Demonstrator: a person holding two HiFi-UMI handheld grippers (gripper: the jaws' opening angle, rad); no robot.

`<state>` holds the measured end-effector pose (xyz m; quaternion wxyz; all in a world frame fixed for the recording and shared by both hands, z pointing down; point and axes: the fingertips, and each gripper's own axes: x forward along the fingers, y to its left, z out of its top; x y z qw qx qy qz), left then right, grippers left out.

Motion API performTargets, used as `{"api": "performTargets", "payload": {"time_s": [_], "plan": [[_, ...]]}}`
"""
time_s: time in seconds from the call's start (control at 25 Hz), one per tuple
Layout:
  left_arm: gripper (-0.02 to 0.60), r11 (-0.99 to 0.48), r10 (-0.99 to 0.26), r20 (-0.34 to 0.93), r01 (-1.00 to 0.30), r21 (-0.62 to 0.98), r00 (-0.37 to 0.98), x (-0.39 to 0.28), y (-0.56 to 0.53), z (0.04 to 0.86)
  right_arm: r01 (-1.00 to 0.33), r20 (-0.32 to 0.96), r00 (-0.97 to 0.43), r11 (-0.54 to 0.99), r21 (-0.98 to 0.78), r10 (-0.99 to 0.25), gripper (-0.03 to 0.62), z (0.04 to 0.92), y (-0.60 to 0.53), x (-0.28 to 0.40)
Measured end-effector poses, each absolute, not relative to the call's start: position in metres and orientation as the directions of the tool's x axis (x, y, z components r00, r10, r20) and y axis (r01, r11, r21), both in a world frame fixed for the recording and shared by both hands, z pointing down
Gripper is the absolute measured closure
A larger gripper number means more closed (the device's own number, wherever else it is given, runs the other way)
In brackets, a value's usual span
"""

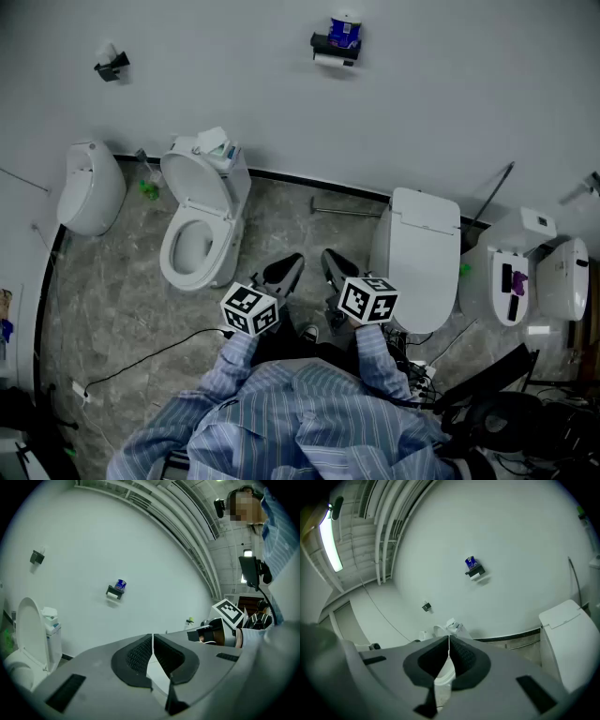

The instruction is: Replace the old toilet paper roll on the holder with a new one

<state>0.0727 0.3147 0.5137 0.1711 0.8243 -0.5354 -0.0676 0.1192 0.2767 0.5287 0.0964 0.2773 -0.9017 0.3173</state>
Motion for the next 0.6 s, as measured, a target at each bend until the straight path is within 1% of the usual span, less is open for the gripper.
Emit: {"api": "performTargets", "payload": {"time_s": [0.24, 0.44, 0.6], "plan": [[0.568, -0.357, -0.907, 0.095, -0.867, 0.348, 0.411, 0.073, 0.309, 0.521, -0.564, 0.356, -0.826, 0.646, -0.515, -0.437, 0.582, 0.533, 0.275, 0.121], [0.568, -0.368, -0.901, 0.096, -0.864, 0.344, 0.422, 0.08, 0.306, 0.521, -0.562, 0.328, -0.825, 0.614, -0.555, -0.459, 0.582, 0.532, 0.271, 0.129], [0.568, -0.375, -0.898, 0.094, -0.861, 0.343, 0.429, 0.084, 0.302, 0.52, -0.566, 0.333, -0.823, 0.612, -0.553, -0.46, 0.582, 0.532, 0.268, 0.134]]}}
